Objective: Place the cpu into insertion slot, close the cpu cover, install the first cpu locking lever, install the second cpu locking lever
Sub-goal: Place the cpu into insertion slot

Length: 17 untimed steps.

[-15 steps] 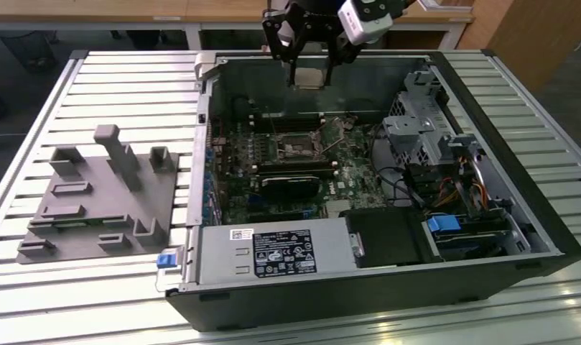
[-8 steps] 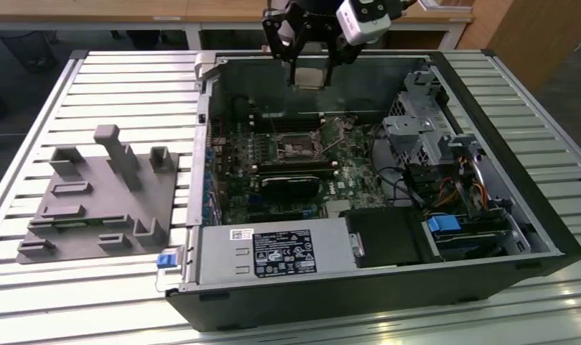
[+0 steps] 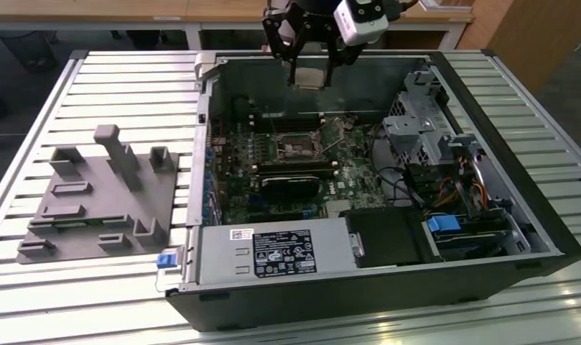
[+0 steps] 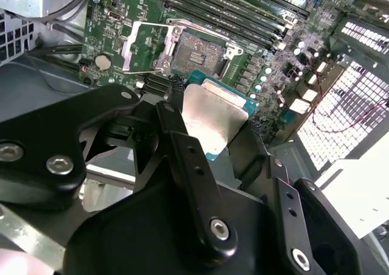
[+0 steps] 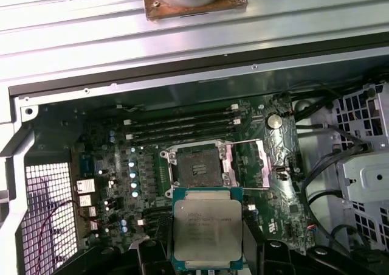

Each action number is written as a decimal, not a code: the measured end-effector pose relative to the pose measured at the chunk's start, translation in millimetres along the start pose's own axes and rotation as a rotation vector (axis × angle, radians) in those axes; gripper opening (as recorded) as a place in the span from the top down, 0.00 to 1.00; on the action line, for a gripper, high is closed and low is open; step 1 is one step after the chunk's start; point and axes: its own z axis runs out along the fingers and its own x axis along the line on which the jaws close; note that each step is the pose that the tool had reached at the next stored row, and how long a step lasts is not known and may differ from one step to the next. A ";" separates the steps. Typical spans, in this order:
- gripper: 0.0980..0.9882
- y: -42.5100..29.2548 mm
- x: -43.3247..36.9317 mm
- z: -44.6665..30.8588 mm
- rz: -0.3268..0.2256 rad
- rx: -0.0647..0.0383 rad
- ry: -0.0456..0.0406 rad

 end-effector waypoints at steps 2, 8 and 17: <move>0.50 0.0 0.0 0.0 0.009 0.000 -0.0008; 0.50 0.0 0.0 0.2 0.039 -0.001 -0.0034; 0.50 0.0 0.0 0.5 0.083 -0.002 -0.0074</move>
